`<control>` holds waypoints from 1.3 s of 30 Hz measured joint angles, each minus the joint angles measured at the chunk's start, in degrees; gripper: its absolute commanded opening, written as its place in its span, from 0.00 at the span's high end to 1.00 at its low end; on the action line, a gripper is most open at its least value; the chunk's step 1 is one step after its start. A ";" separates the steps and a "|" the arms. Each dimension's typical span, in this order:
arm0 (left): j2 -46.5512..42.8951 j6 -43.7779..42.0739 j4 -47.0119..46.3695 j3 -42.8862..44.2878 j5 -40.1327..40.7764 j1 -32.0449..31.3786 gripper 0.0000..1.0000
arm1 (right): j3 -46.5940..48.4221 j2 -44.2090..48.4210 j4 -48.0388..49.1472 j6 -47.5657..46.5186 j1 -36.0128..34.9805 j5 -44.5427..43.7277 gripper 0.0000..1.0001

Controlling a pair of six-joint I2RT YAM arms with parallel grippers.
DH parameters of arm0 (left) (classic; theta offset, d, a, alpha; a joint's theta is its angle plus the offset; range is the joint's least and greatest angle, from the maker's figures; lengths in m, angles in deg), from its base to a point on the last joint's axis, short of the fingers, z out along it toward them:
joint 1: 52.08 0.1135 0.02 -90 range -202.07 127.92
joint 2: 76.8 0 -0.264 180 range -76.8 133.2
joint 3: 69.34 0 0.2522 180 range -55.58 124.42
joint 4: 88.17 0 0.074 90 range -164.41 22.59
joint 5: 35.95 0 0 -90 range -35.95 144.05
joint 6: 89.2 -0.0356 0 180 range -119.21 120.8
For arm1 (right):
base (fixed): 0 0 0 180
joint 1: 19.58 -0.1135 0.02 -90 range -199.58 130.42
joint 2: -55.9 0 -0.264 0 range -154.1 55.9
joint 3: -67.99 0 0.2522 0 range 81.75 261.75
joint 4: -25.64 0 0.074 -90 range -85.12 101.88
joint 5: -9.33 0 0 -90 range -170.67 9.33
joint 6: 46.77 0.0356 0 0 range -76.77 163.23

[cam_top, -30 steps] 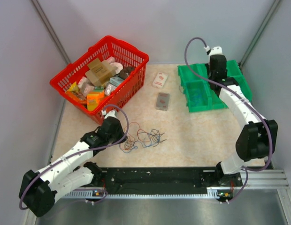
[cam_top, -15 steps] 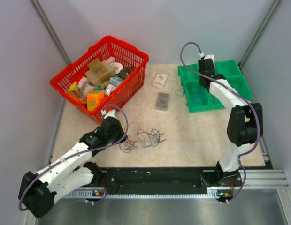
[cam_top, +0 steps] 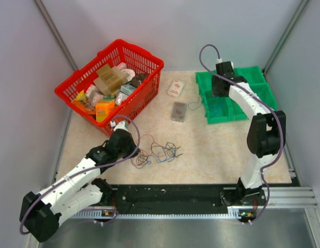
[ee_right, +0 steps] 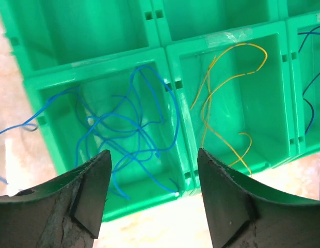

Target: Untangle the cables

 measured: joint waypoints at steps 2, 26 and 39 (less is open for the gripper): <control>-0.04 -0.02 -0.04 0.00 -0.02 0.00 1.00 | 0.24 1.29 -0.81 0.72 -0.55 0.92 0.26; -0.68 -0.04 -0.13 -0.02 0.22 0.00 1.00 | -21.00 0.68 24.04 45.33 -12.52 5.68 0.36; -1.90 -0.07 0.37 -0.02 1.51 0.00 1.00 | -20.79 -3.30 28.87 45.92 -12.92 -0.61 1.00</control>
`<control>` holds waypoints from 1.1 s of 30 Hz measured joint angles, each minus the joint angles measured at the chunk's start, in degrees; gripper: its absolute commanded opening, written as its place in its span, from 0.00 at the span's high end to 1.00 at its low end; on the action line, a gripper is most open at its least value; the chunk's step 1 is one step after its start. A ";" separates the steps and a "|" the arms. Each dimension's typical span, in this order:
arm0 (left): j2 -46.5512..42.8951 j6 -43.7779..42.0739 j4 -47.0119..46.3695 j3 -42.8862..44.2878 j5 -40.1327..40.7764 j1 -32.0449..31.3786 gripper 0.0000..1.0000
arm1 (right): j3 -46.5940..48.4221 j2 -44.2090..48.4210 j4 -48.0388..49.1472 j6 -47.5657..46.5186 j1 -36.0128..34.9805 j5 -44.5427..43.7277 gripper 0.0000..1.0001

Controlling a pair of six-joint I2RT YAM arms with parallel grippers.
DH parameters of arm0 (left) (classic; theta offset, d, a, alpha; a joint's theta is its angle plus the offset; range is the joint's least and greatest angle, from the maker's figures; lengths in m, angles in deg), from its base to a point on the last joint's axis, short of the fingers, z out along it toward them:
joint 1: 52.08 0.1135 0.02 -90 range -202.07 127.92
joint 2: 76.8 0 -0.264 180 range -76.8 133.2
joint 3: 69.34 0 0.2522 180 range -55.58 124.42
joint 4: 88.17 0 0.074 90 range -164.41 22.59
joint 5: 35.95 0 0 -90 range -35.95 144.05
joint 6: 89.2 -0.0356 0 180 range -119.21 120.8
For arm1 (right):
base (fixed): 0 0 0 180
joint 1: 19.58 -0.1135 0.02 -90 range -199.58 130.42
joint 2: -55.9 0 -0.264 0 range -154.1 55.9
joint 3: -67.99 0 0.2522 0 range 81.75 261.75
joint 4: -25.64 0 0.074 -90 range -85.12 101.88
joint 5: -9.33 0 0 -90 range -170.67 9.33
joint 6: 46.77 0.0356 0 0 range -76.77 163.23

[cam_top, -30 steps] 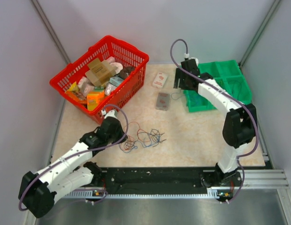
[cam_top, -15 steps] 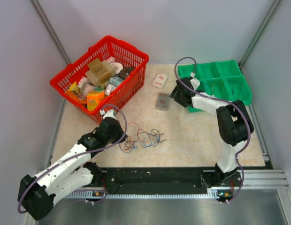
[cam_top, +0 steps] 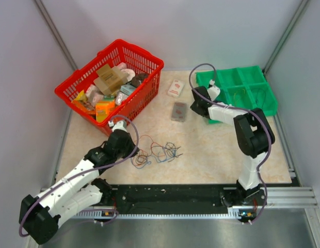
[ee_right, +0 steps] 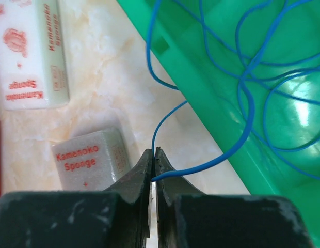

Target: Untangle the cables

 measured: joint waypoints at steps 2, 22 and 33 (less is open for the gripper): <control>-0.11 0.00 -0.07 -0.02 0.00 0.00 1.00 | 0.00 2.32 -1.22 -1.99 0.00 -1.05 1.00; -2.01 0.02 -0.15 -0.57 -0.24 0.00 1.00 | 0.96 19.21 -9.94 -27.19 12.72 9.73 1.00; -1.77 0.02 -0.13 -0.92 -0.44 0.00 1.00 | 1.27 11.65 -10.78 -17.22 12.76 35.45 1.00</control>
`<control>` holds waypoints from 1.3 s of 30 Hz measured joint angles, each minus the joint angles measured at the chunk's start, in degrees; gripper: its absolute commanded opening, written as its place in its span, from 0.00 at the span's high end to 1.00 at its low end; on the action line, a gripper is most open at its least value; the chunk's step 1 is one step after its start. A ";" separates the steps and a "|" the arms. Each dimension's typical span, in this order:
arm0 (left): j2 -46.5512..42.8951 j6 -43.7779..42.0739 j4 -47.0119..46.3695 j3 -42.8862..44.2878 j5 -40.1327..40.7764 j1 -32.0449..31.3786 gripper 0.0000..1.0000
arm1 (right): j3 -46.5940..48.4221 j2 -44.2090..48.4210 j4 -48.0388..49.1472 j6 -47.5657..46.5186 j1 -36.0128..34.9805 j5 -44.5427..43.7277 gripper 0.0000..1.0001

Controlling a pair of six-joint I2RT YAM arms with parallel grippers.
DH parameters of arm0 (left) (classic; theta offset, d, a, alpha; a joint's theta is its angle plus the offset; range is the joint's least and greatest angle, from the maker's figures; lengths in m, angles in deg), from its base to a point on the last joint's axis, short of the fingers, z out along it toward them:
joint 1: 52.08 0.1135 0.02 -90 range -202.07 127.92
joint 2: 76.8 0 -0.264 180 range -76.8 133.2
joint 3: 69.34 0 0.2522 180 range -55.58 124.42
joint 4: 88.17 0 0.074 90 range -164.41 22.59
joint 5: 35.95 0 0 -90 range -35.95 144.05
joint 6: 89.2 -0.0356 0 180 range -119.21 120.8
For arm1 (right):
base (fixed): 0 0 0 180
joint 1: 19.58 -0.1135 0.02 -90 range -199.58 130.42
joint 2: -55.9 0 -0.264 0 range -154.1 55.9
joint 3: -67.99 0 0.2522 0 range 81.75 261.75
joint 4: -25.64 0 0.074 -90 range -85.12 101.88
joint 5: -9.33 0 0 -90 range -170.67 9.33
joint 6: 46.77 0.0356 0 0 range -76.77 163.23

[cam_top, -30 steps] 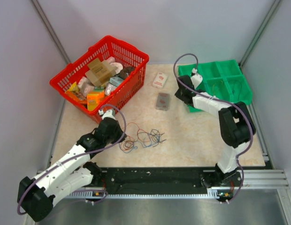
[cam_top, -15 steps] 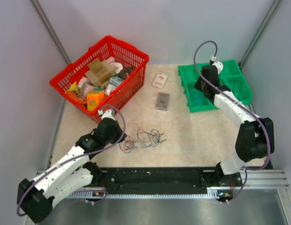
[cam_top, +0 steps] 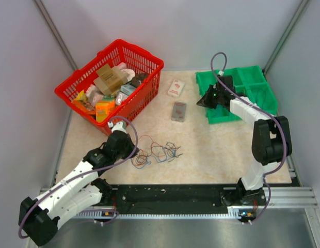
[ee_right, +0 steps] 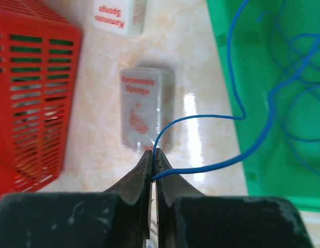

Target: Untangle the cables

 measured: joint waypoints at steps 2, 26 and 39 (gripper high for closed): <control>-0.02 0.00 0.11 0.00 0.00 0.00 1.00 | -0.39 -1.22 3.32 4.61 0.50 3.50 1.00; -0.17 0.04 1.01 0.02 0.15 0.00 1.00 | -12.17 -3.04 21.14 19.43 20.48 18.47 1.00; -0.59 0.04 1.01 0.02 -0.07 0.00 1.00 | -2.32 -3.78 4.04 -2.34 11.58 -7.48 1.00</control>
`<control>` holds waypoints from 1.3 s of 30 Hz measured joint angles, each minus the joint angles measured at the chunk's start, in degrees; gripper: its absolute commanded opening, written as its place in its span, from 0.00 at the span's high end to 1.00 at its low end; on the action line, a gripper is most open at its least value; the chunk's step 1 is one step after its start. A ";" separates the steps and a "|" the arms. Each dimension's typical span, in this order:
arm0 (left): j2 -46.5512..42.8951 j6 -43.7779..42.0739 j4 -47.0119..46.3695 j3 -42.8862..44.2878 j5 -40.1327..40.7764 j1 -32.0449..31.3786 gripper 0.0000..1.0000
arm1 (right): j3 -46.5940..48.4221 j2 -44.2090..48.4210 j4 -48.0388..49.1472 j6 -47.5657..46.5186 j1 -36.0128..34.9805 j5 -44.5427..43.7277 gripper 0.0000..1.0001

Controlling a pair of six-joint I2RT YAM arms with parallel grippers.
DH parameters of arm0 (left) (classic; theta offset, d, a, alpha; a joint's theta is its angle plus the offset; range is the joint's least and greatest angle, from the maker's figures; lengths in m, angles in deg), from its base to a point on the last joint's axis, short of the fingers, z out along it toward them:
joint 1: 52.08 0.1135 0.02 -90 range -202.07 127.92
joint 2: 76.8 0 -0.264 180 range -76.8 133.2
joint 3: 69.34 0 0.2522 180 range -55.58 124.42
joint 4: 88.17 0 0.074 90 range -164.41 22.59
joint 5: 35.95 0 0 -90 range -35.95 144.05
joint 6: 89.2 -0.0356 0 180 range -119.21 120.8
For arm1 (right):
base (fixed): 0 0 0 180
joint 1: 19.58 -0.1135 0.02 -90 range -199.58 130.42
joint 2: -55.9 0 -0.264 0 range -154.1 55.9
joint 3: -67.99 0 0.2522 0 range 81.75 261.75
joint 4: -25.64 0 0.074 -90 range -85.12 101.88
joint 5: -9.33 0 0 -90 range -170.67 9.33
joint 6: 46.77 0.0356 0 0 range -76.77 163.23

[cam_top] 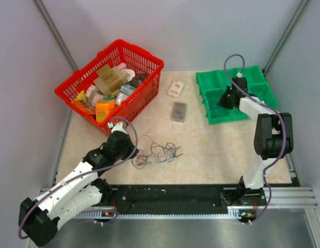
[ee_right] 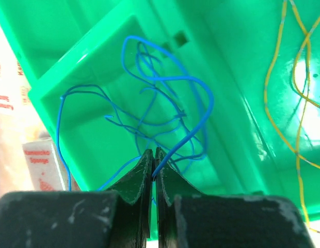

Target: Untangle the cables

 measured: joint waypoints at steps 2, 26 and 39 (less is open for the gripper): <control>0.26 0.00 0.02 0.00 -0.04 0.00 1.00 | 1.53 -1.25 -0.92 -1.99 -2.25 -2.64 1.00; 5.01 -0.72 -3.15 3.32 -9.03 0.00 1.00 | 1.46 22.91 -18.60 -15.04 -15.39 -11.85 0.31; 5.60 -0.31 -3.48 5.92 -13.03 0.00 1.00 | -26.01 27.85 4.87 -20.96 -42.71 18.05 0.31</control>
